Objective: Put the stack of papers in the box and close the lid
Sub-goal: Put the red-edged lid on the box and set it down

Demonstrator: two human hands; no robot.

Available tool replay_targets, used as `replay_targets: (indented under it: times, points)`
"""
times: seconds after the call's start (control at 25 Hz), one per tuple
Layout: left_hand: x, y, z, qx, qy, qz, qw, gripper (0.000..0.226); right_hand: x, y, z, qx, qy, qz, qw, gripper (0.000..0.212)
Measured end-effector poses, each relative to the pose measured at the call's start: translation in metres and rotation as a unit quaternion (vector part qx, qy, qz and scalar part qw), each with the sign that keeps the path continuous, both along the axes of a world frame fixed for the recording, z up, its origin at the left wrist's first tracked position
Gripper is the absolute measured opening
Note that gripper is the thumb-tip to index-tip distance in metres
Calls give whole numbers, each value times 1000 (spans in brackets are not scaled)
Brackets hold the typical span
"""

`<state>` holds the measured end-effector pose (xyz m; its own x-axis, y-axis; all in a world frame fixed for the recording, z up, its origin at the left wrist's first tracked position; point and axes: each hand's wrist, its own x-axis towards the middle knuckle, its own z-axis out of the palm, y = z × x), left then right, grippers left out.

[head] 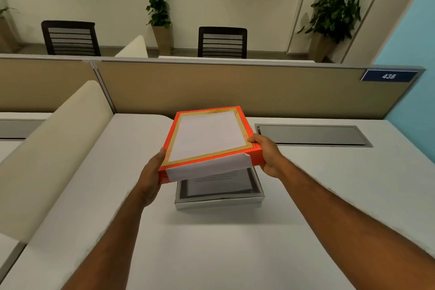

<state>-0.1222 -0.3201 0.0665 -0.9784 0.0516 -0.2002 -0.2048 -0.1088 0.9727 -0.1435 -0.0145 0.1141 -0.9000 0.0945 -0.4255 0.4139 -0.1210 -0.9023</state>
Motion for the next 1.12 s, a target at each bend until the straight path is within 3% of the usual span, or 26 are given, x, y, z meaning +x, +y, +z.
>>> replay_targets:
  times: [0.28, 0.76, 1.12]
  points:
    - [-7, 17, -4, -29, -6, -7, 1000, 36, 3, 21, -32, -18, 7, -12, 1000, 8]
    - [1, 20, -35, -81, -59, -50, 994, 58, 8, 25, -78, -26, -47, 58, 997, 32]
    - [19, 33, -66, -200, -42, -33, 978, 59, 26, 25, -107, 113, 22, 105, 988, 61]
